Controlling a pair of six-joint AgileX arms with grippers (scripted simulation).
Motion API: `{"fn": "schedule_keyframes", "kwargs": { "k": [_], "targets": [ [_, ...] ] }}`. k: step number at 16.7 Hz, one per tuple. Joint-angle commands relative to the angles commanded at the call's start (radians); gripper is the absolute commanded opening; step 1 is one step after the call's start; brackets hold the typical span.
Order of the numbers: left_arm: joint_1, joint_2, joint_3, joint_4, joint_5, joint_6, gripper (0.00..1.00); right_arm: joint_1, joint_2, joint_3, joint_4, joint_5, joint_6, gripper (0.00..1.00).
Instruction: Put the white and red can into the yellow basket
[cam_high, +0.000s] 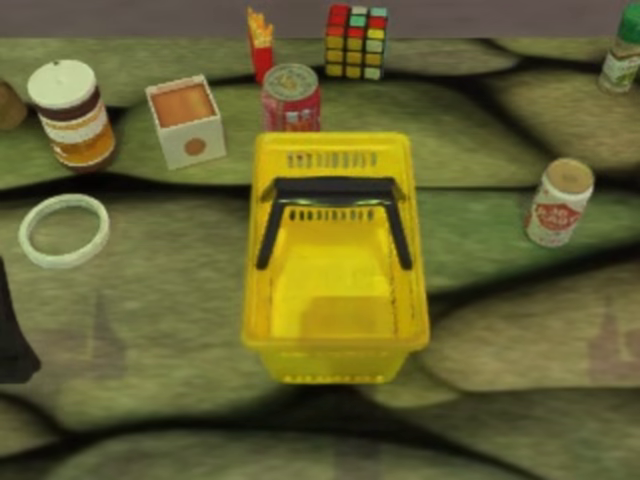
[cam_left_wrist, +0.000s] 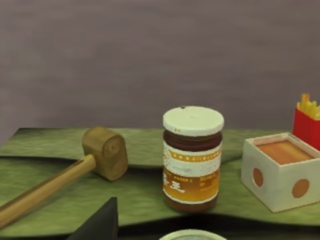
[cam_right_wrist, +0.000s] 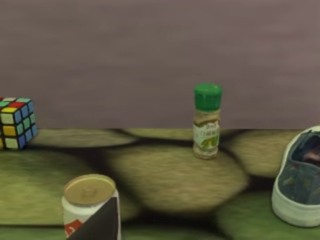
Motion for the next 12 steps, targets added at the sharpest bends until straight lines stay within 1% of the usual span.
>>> {"fn": "schedule_keyframes", "kwargs": {
  "k": [3, 6, 9, 12],
  "targets": [
    [0.0, 0.0, 0.0, 0.0, 0.0, 0.0, 1.0, 0.002, 0.01, 0.009, -0.009, 0.0, -0.003, 1.0],
    [0.0, 0.0, 0.0, 0.0, 0.0, 0.0, 1.0, 0.014, 0.104, 0.099, -0.084, -0.001, -0.032, 1.0],
    [0.0, 0.0, 0.0, 0.0, 0.0, 0.0, 1.0, 0.031, 0.293, 0.276, -0.214, 0.001, -0.083, 1.0],
    [0.0, 0.0, 0.0, 0.0, 0.0, 0.0, 1.0, 0.054, 0.568, 0.522, -0.378, 0.003, -0.15, 1.0]
  ]
}}
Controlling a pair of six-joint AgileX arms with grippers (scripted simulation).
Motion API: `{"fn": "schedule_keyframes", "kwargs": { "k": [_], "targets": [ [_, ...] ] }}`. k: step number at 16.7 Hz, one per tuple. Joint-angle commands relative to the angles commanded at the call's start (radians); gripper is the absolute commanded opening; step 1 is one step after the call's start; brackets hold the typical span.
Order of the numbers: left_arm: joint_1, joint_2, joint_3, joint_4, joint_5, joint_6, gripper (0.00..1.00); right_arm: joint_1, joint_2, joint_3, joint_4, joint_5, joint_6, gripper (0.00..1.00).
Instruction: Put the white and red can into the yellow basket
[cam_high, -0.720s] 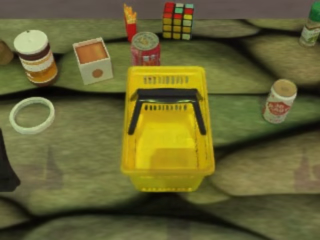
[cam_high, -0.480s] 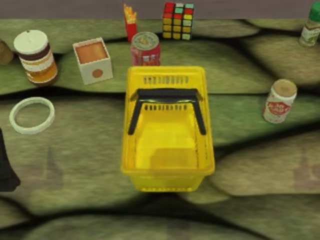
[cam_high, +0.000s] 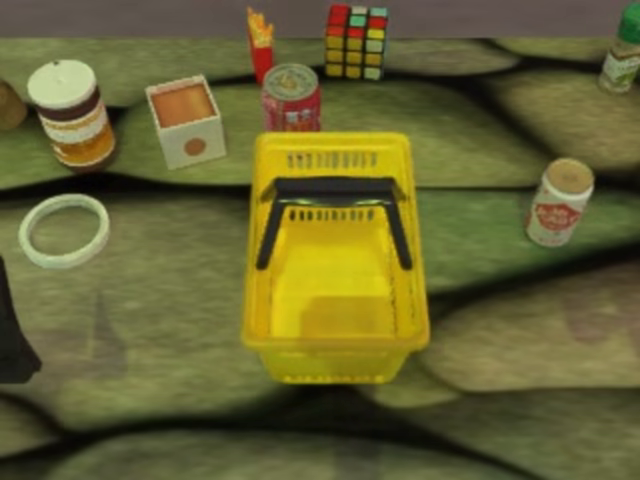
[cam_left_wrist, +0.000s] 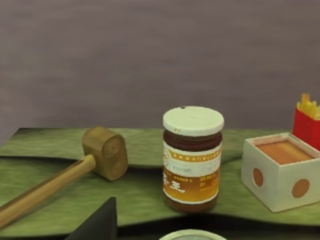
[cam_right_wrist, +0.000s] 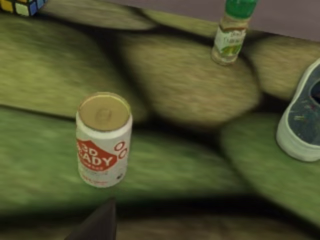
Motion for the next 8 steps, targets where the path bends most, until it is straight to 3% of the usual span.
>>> {"fn": "schedule_keyframes", "kwargs": {
  "k": [8],
  "targets": [
    [0.0, 0.0, 0.0, 0.0, 0.0, 0.0, 1.0, 0.076, 0.902, 0.791, -0.472, 0.003, -0.207, 1.0]
  ]
}}
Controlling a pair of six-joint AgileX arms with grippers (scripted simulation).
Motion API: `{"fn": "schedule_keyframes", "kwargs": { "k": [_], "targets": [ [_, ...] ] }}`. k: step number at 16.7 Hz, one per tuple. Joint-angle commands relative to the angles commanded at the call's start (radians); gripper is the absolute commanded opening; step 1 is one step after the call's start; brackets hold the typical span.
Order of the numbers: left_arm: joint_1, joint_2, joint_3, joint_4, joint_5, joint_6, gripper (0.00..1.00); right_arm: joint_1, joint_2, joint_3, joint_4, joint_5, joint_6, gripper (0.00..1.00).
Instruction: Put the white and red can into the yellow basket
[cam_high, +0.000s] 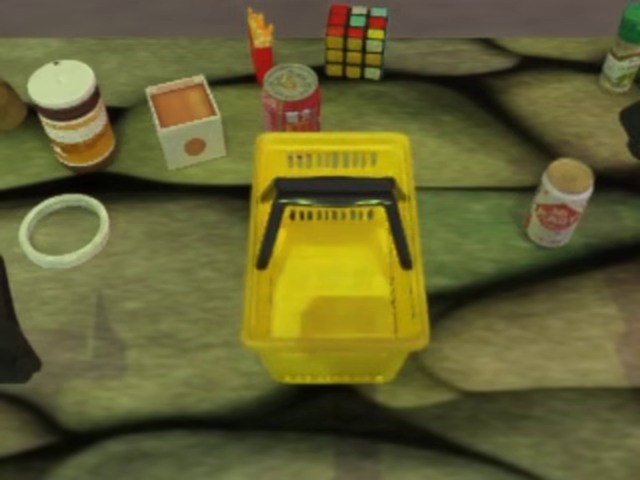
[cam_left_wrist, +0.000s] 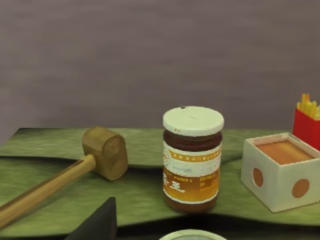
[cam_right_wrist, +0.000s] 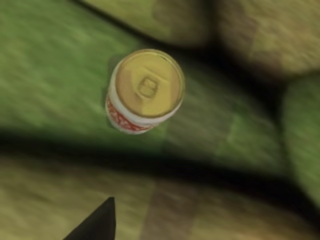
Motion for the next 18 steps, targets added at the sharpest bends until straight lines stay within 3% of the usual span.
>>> {"fn": "schedule_keyframes", "kwargs": {
  "k": [8, 18],
  "targets": [
    [0.0, 0.0, 0.0, 0.0, 0.0, 0.0, 1.0, 0.062, 0.677, 0.584, -0.373, -0.002, -0.157, 1.0],
    [0.0, 0.0, 0.0, 0.0, 0.0, 0.0, 1.0, 0.069, 0.788, 0.667, -0.442, -0.003, -0.187, 1.0]
  ]
}}
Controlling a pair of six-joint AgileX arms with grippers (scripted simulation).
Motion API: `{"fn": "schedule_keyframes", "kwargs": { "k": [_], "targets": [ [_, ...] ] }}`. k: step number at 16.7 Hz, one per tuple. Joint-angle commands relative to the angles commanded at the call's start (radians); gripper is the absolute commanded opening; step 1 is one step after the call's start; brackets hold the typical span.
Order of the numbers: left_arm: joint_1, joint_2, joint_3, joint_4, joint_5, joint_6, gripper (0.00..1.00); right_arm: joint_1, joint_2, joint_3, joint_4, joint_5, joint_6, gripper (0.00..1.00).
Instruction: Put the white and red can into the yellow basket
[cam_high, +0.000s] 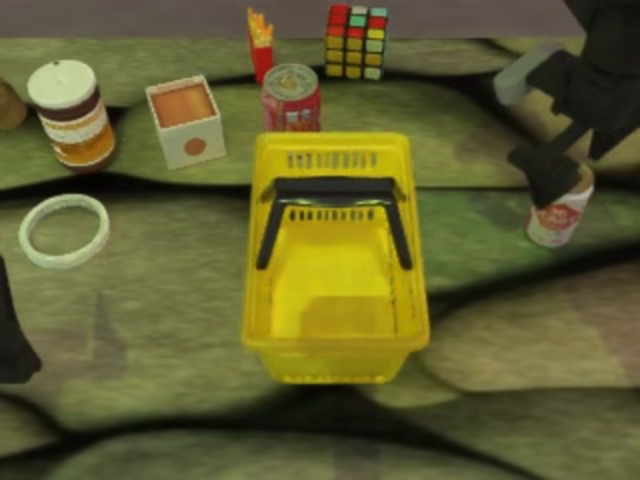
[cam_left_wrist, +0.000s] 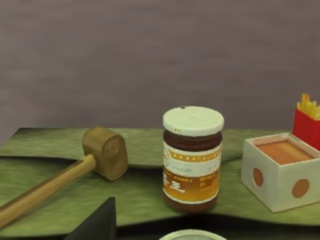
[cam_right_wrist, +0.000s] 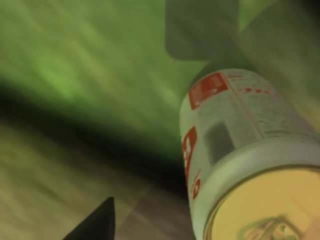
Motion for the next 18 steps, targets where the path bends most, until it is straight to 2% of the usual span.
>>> {"fn": "schedule_keyframes", "kwargs": {
  "k": [6, 11, 18],
  "targets": [
    [0.0, 0.0, 0.0, 0.0, 0.0, 0.0, 1.0, 0.005, 0.024, -0.127, 0.153, 0.0, 0.001, 1.0],
    [0.0, 0.0, 0.0, 0.0, 0.0, 0.0, 1.0, 0.006, 0.029, -0.146, 0.174, 0.0, 0.001, 1.0],
    [0.0, 0.0, 0.0, 0.0, 0.0, 0.0, 1.0, 0.006, 0.029, -0.146, 0.174, 0.0, 0.001, 0.47]
  ]
}}
